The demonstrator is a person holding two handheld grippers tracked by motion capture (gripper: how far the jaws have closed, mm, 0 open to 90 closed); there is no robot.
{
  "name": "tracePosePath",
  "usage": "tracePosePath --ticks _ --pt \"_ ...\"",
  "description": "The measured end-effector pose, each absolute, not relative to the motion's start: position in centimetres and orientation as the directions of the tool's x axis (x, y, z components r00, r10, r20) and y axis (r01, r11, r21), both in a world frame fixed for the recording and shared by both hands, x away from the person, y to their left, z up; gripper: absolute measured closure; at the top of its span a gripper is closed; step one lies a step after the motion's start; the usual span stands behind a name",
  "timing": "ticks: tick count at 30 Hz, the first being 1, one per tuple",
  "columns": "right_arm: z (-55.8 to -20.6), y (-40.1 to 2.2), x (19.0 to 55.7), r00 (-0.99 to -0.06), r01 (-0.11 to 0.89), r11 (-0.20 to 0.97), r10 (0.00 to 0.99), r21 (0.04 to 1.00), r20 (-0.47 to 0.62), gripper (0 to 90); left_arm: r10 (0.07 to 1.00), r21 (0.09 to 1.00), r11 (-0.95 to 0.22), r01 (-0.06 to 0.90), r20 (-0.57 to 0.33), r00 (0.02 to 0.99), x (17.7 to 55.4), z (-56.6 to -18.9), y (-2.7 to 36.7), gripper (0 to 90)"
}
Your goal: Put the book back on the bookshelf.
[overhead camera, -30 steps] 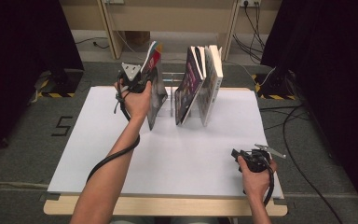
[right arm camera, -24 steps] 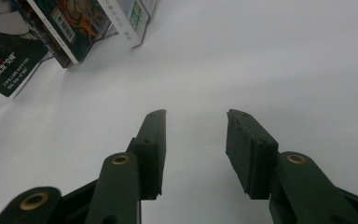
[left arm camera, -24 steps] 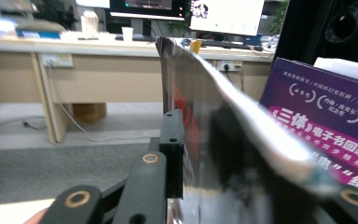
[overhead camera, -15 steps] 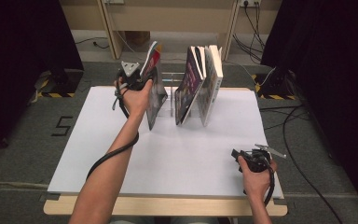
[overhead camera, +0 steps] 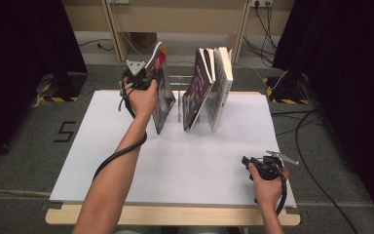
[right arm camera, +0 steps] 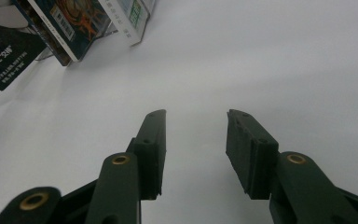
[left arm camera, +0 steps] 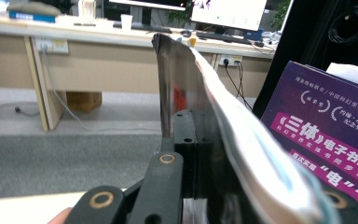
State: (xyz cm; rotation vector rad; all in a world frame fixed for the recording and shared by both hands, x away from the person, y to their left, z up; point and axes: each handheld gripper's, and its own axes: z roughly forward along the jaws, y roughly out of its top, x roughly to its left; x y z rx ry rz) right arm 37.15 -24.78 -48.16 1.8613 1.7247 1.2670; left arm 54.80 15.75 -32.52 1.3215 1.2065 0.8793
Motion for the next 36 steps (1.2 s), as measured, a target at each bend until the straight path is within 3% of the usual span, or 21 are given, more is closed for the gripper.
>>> tracePosePath --ticks 13,26,36 --pt "-48.2 -24.7 37.1 -0.116 0.647 -0.225 0.915 0.729 0.386 58.6 0.966 0.984 0.139 0.110 -0.159 0.202 54.3 -33.4 15.4 85.2" --pt "-48.1 -24.6 37.1 -0.121 0.645 -0.219 0.917 0.732 0.381 58.6 0.964 0.975 0.131 0.180 -0.168 0.205 53.9 -33.5 16.2 57.8" --pt "-48.1 -24.5 37.1 -0.119 0.646 -0.218 0.918 0.732 0.378 58.4 0.959 0.971 0.134 0.200 -0.178 0.222 52.8 -33.2 16.3 46.6"
